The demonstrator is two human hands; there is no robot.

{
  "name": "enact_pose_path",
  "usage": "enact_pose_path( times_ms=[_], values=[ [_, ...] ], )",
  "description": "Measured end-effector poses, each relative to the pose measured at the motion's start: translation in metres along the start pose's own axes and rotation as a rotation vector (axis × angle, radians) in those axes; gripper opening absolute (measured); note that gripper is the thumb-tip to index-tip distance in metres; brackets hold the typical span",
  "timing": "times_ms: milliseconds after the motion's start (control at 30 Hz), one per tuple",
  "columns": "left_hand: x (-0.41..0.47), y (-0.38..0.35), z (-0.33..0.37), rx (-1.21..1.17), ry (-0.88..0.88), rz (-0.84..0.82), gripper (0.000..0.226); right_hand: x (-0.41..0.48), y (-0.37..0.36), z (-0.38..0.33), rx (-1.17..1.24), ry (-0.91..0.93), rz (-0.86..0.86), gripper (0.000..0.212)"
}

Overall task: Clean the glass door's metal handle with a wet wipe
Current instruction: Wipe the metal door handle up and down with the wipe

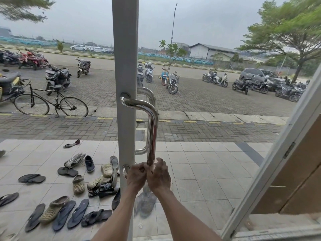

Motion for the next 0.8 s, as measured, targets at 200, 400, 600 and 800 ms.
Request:
enact_pose_path(
  times_ms=[200, 400, 600, 800],
  values=[
    [0.002, 0.008, 0.020, -0.316, -0.001, -0.026, 0.020, -0.005, 0.009, 0.000, 0.193, 0.016, -0.008, 0.032],
    [0.012, 0.017, 0.064, -0.408, 0.018, -0.051, 0.030, -0.005, 0.024, -0.006, 0.217, 0.028, 0.073, 0.028],
    [0.024, 0.031, 0.111, -0.459, 0.003, -0.032, 0.025, -0.003, 0.057, -0.032, 0.324, 0.107, 0.377, 0.037],
    [0.029, 0.046, 0.154, -0.537, -0.021, 0.019, 0.027, 0.007, 0.100, -0.066, 0.124, 0.251, 0.649, 0.031]
  ],
)
Point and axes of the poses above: each hand's wrist, its own x-axis towards the middle knuckle, its own y-axis out of the back of the hand, z = x × y, the point moved 2 cm from there along x, towards the middle knuckle, and after that the axes turned 4 degrees about -x, right-handed, at the moved point
